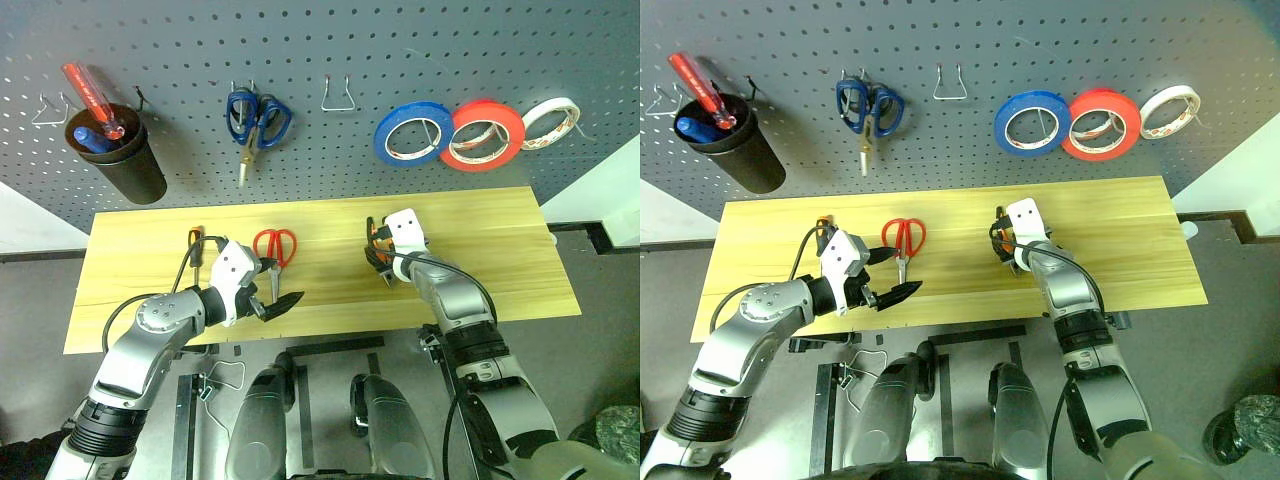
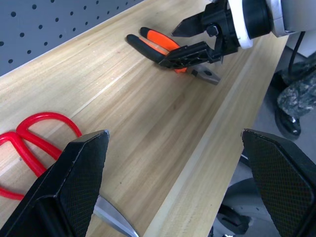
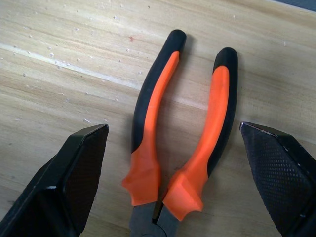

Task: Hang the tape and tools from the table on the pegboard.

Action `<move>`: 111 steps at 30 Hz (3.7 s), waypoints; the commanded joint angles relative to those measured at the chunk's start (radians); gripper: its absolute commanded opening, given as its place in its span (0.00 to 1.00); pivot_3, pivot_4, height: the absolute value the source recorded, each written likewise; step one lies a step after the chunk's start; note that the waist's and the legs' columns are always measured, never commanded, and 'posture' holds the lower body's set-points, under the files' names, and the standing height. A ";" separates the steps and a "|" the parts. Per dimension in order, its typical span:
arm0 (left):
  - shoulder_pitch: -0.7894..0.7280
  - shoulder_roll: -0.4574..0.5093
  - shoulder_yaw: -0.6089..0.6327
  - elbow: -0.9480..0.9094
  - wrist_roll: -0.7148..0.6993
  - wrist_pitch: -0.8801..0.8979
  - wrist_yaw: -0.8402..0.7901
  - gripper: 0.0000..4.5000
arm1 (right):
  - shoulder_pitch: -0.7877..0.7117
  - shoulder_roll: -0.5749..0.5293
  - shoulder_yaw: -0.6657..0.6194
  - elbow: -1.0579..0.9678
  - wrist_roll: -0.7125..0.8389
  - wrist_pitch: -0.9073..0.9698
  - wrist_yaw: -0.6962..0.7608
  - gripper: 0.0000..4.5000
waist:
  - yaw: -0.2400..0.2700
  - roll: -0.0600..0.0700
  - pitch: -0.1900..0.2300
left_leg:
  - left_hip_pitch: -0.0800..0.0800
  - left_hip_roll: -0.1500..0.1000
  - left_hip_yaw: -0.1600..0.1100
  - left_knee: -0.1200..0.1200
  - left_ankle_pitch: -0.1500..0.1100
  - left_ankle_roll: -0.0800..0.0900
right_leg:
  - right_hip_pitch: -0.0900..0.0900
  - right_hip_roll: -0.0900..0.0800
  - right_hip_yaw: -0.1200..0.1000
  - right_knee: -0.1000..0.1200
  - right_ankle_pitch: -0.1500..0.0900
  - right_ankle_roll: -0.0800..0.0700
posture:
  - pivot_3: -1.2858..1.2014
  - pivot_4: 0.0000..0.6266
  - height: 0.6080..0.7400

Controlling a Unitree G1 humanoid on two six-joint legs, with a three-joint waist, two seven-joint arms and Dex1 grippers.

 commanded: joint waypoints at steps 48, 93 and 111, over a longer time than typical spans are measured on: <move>0.034 -0.030 0.025 -0.073 -0.018 -0.017 0.062 1.00 | -0.248 -0.109 0.085 0.230 -0.048 0.197 0.249 0.87 | -0.008 0.000 0.021 | -0.003 0.000 0.001 0.000 0.001 -0.001 | -0.003 0.000 0.000 0.000 0.000 0.000 | 0.52 0.61 0.80; -0.116 -0.121 0.184 -0.022 -0.289 -0.102 -0.067 1.00 | 0.137 -0.146 -0.325 -1.180 0.524 0.472 0.385 0.47 | -0.024 -0.003 0.018 | -0.012 0.000 -0.001 0.002 0.005 -0.007 | -0.009 0.000 -0.004 -0.001 0.000 0.001 | 0.52 0.43 0.80; -0.031 -0.105 0.307 -0.047 -0.182 -0.364 0.003 1.00 | -0.319 -0.077 -0.255 -0.803 0.505 0.019 0.200 0.47 | -0.020 -0.010 -0.007 | -0.011 -0.003 -0.004 0.004 0.009 -0.008 | -0.007 0.000 -0.011 0.005 0.000 0.001 | 0.55 0.37 0.80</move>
